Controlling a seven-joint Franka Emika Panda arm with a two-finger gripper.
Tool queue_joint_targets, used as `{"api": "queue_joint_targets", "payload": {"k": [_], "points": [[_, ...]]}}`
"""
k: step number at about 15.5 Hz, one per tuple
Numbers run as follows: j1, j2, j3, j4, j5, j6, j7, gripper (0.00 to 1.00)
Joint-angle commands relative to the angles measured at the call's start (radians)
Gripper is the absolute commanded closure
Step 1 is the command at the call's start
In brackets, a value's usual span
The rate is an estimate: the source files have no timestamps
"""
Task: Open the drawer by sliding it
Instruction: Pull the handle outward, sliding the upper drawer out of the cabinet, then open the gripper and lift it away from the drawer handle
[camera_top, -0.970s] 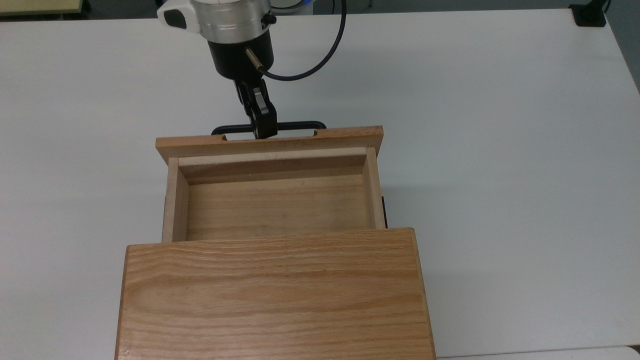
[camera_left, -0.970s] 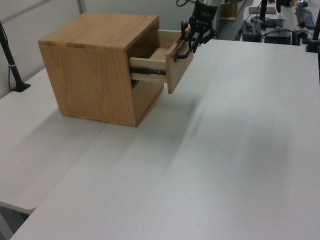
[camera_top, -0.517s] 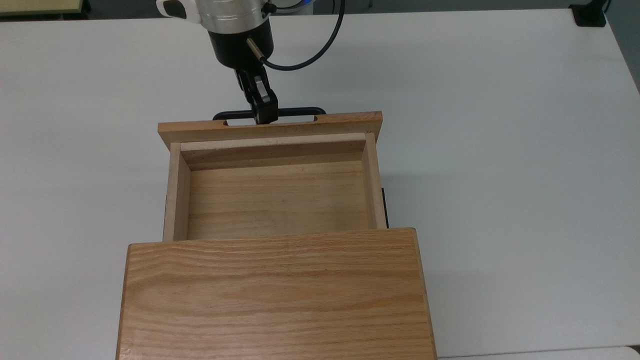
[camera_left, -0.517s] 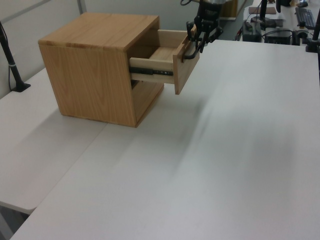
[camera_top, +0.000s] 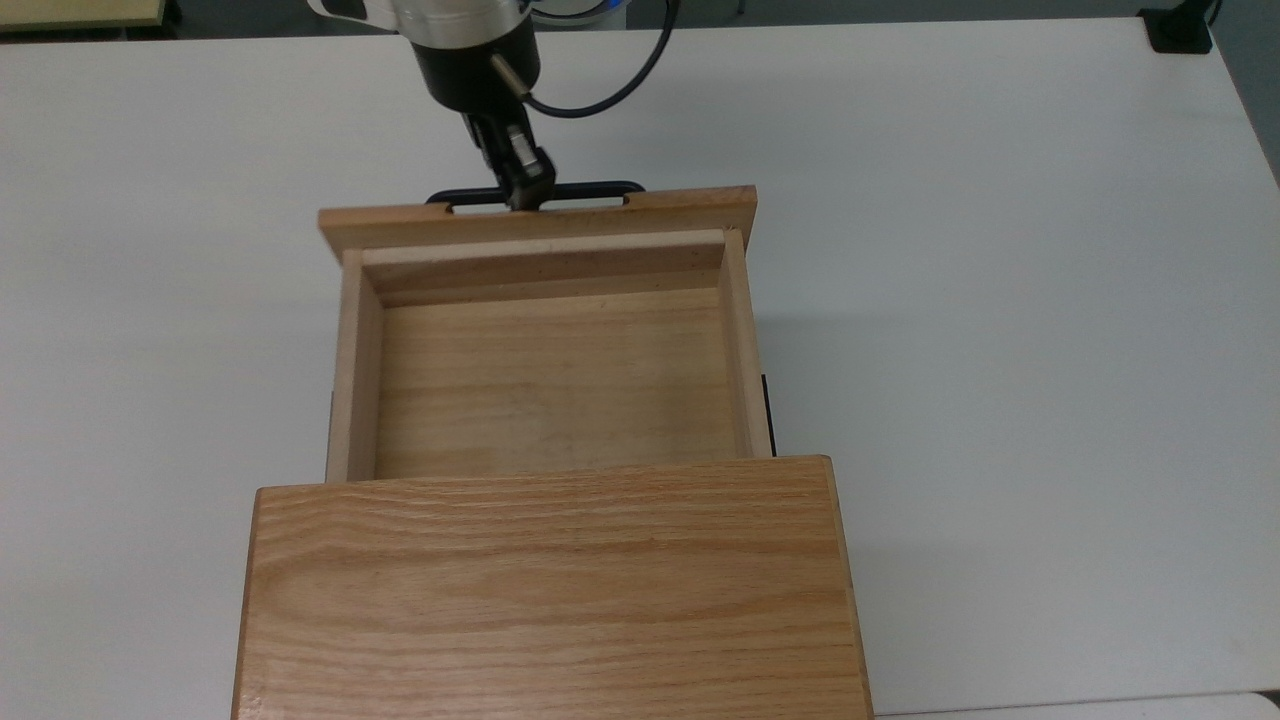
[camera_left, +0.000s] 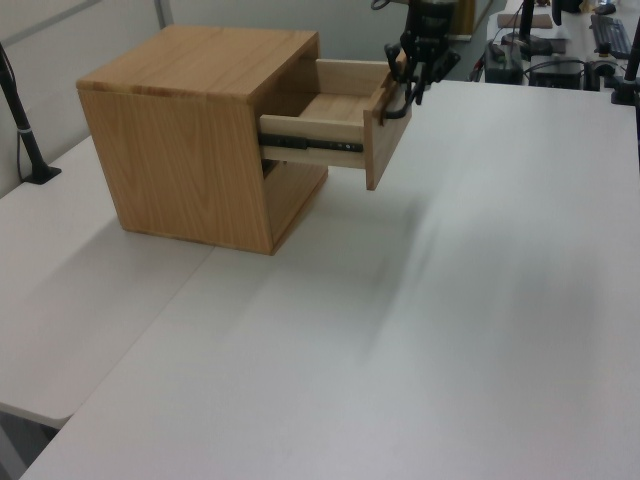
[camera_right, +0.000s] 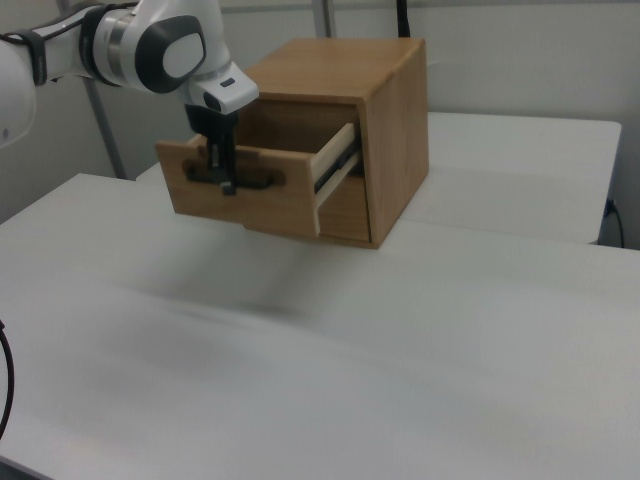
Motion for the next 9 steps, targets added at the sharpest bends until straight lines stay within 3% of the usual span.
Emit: {"api": "queue_joint_targets", "payload": {"k": [1, 2, 6, 9], "points": [[0.001, -0.057, 0.014, -0.050, -0.001, -0.070, -0.099, 0.05], [0.001, -0.055, 0.014, -0.048, -0.004, -0.070, -0.099, 0.00], [0.002, -0.061, 0.014, -0.045, -0.036, -0.075, -0.101, 0.00], [-0.002, -0.116, 0.011, -0.038, -0.033, -0.095, -0.131, 0.00]]}}
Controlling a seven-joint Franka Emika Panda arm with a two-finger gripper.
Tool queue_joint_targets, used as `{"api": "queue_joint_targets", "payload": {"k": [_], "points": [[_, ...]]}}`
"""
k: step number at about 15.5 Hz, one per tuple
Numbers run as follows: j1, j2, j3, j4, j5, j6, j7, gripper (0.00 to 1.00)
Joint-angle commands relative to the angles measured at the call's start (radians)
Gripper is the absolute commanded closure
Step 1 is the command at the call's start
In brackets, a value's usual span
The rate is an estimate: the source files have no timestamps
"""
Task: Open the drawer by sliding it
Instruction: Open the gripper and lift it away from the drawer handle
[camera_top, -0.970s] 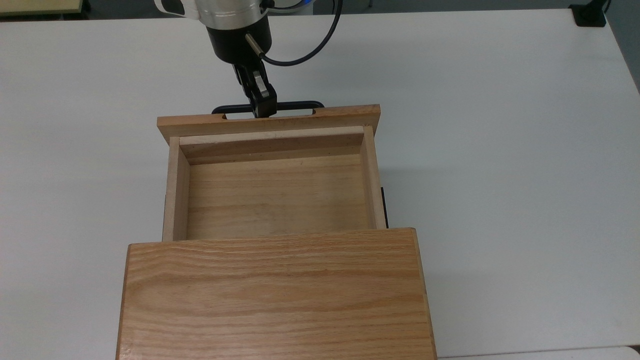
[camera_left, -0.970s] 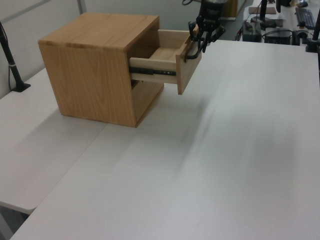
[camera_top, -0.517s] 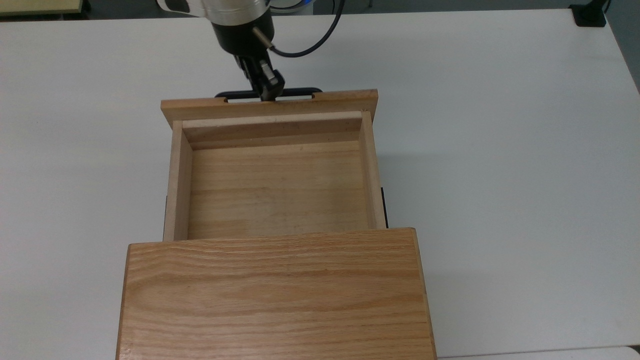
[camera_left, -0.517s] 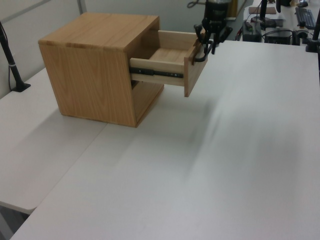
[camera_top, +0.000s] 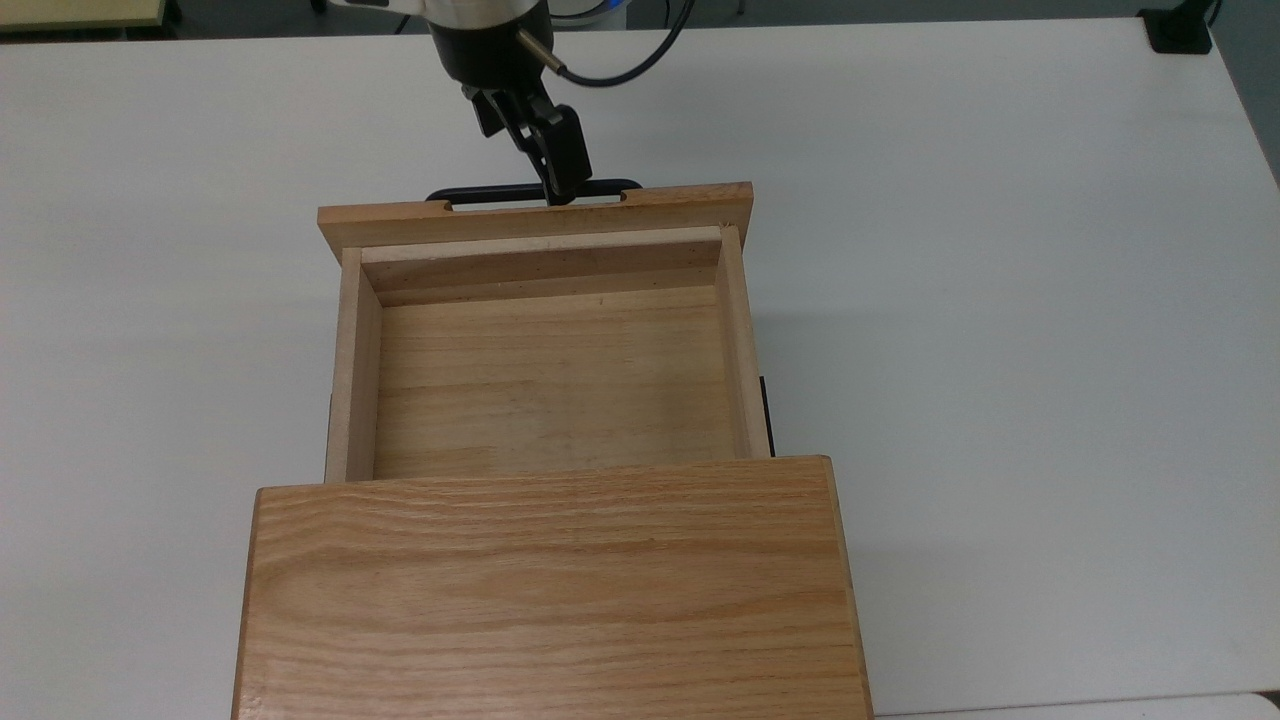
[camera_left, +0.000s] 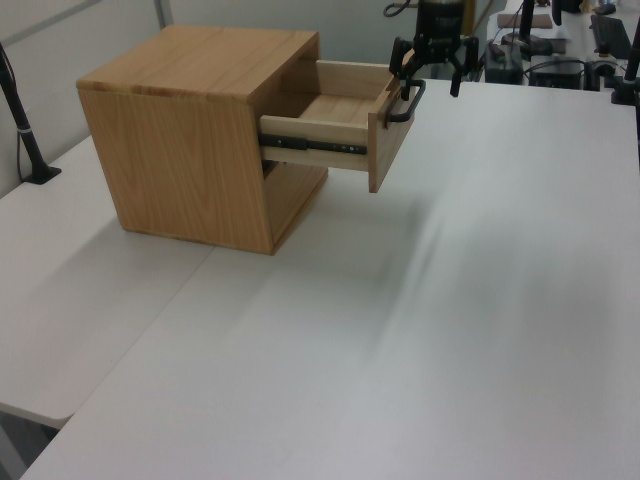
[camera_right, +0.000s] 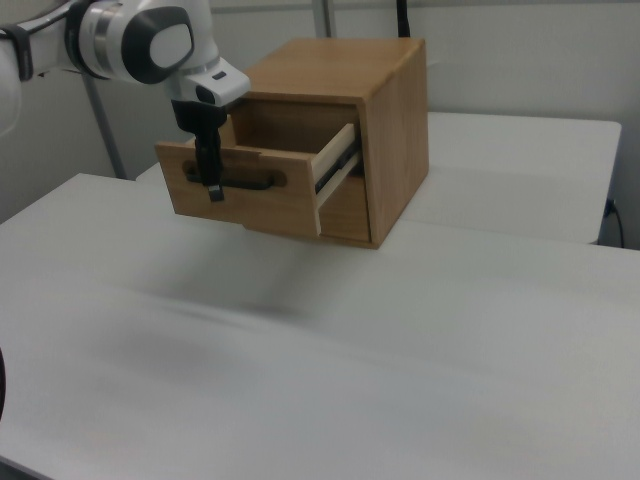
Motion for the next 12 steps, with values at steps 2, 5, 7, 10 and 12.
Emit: {"api": "queue_joint_targets", "payload": {"k": [2, 5, 7, 10, 12], "points": [[-0.009, -0.106, 0.003, -0.030, -0.013, -0.069, -0.054, 0.00], [-0.019, -0.158, 0.003, -0.045, -0.010, -0.092, -0.134, 0.00], [-0.023, -0.200, 0.002, -0.076, -0.011, -0.091, -0.245, 0.00], [-0.013, -0.269, -0.007, -0.151, -0.013, -0.089, -0.477, 0.00], [-0.011, -0.274, -0.007, -0.153, -0.028, -0.089, -0.558, 0.00]]}}
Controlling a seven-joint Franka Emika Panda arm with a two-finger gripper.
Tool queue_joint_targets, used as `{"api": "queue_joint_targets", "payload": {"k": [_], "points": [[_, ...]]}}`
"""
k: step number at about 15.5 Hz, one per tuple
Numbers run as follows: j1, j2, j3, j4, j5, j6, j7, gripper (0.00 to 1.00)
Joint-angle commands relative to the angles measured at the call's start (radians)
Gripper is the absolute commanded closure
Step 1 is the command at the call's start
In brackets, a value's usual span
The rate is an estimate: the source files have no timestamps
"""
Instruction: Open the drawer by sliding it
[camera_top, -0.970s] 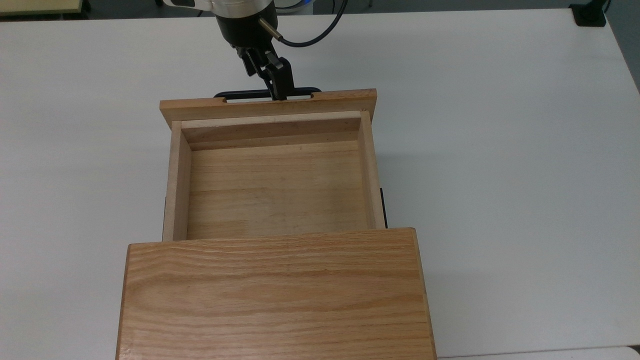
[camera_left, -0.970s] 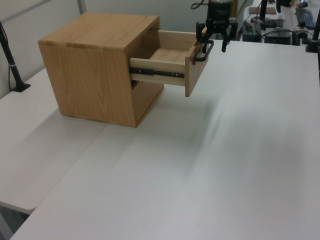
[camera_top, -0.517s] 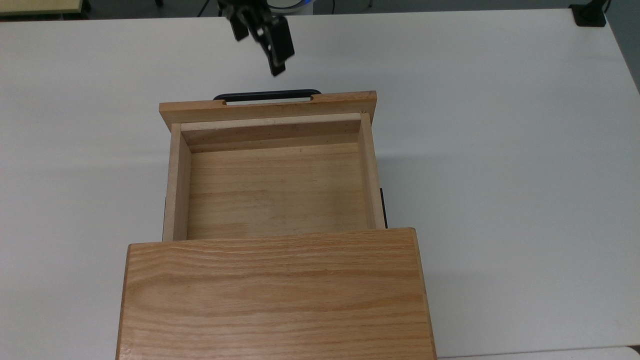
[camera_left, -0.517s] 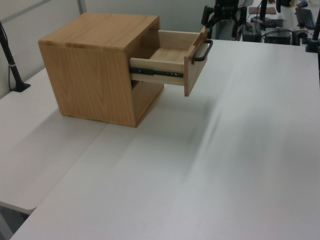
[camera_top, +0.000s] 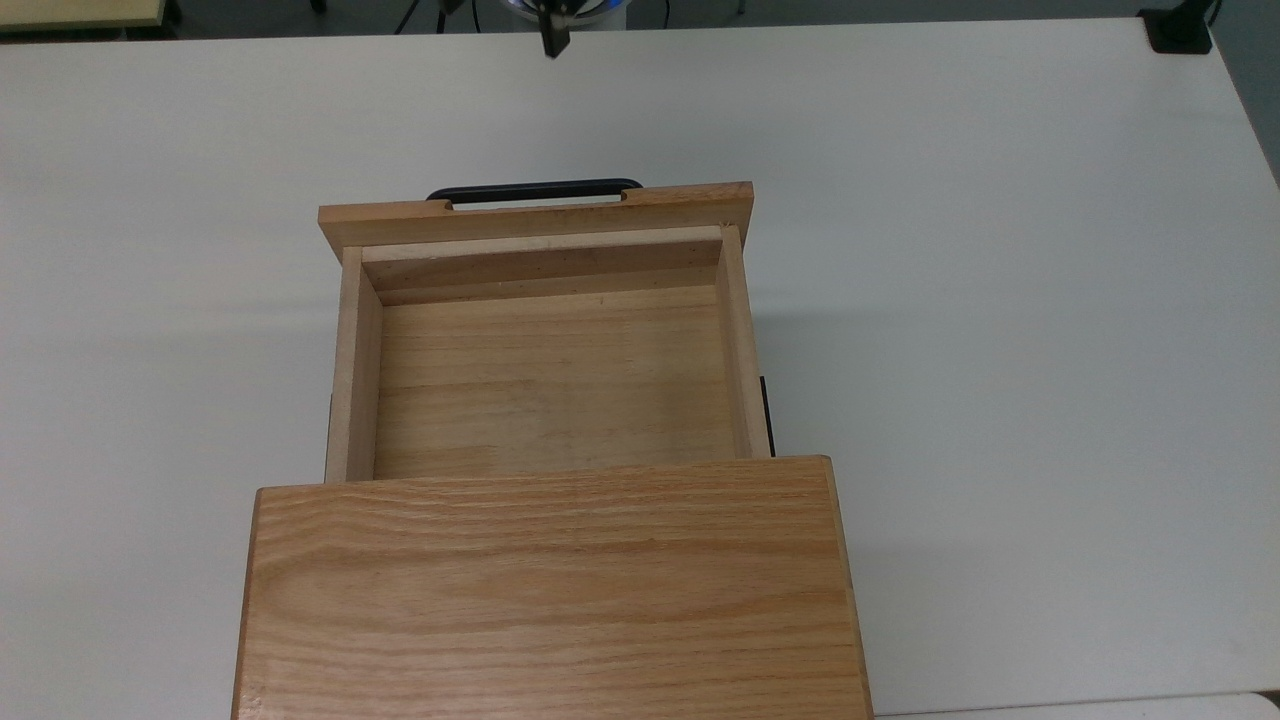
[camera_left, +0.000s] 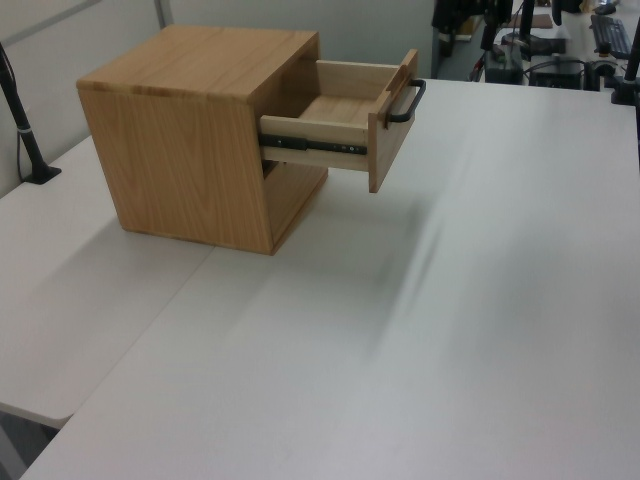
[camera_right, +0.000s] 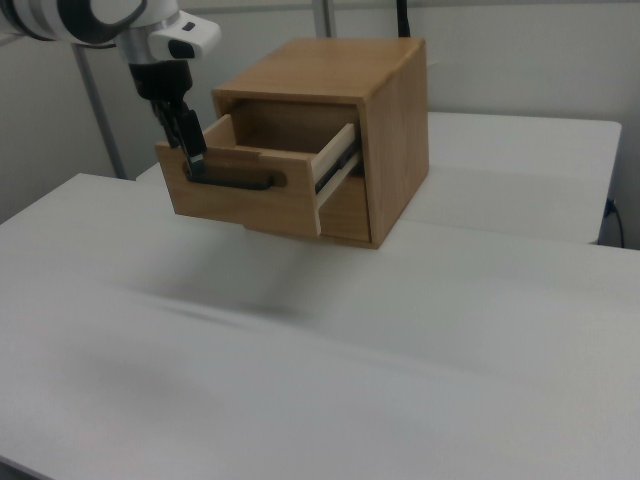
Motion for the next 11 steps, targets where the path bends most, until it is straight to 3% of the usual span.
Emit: {"api": "queue_joint_targets", "payload": {"k": [1, 6, 11], "points": [[0.007, -0.069, -0.001, -0.081, -0.056, -0.001, -0.193, 0.00], [-0.004, -0.070, -0.003, -0.106, -0.098, -0.017, -0.502, 0.00], [-0.002, -0.067, -0.003, -0.106, -0.104, -0.030, -0.537, 0.00]]}}
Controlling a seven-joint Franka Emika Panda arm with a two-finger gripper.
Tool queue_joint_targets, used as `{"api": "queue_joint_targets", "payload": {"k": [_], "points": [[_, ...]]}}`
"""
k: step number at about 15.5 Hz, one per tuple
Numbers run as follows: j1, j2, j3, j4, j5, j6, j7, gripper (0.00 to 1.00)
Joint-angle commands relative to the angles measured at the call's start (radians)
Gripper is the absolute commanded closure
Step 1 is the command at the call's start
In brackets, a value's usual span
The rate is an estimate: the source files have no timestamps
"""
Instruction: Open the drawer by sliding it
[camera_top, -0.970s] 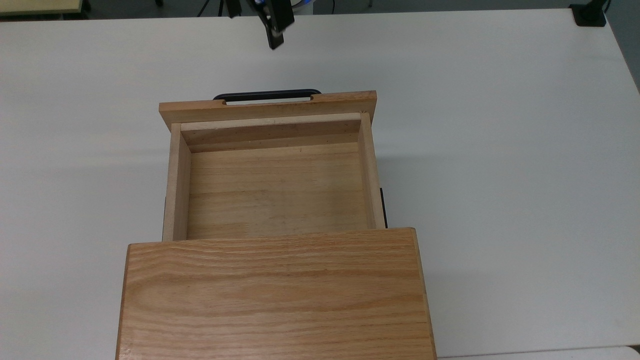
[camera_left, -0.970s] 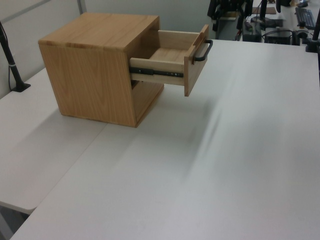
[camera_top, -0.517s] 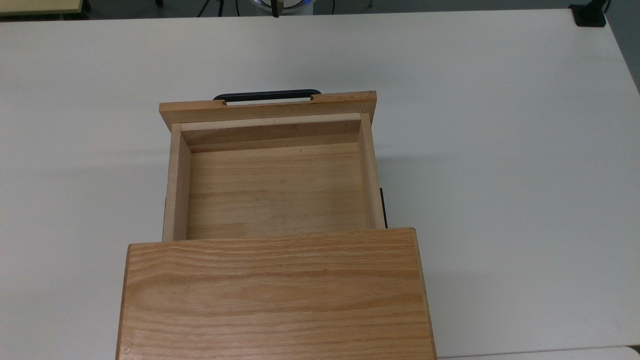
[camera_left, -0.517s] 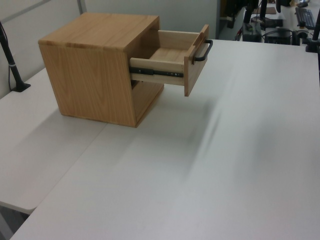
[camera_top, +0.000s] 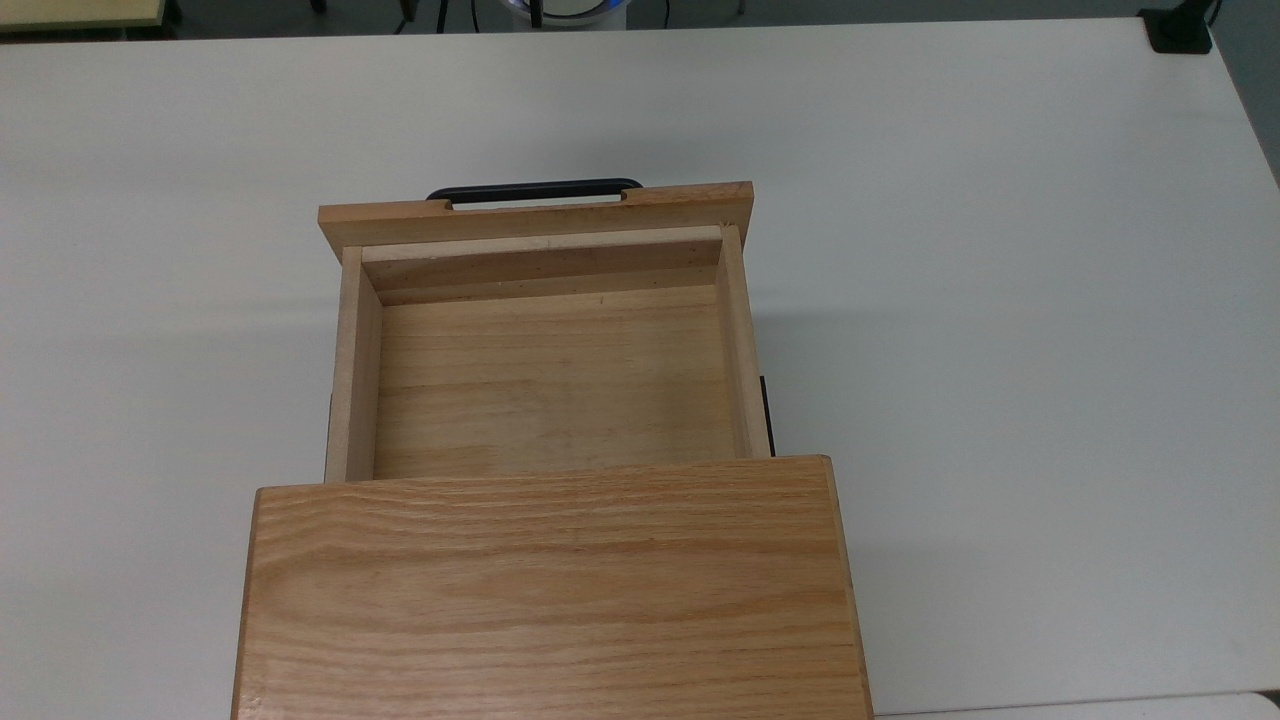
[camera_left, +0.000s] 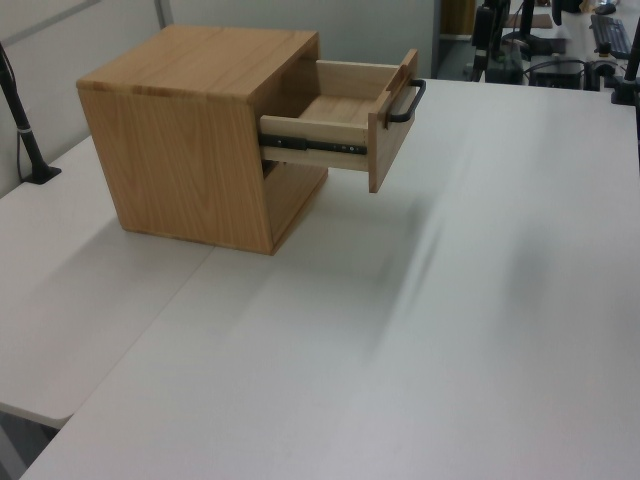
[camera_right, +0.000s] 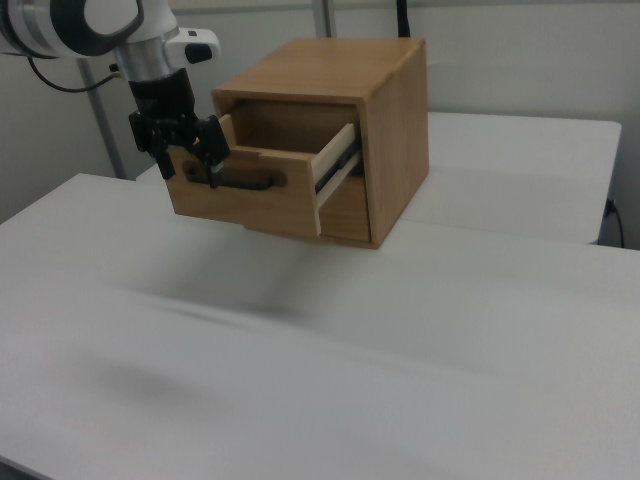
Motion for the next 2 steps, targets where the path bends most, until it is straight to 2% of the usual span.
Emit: {"api": "queue_joint_targets", "payload": {"k": [1, 2], "points": [[0.000, -0.026, 0.001, -0.023, -0.011, -0.017, -0.029, 0.00], [0.000, -0.026, -0.001, -0.023, -0.011, -0.020, -0.038, 0.00]]}}
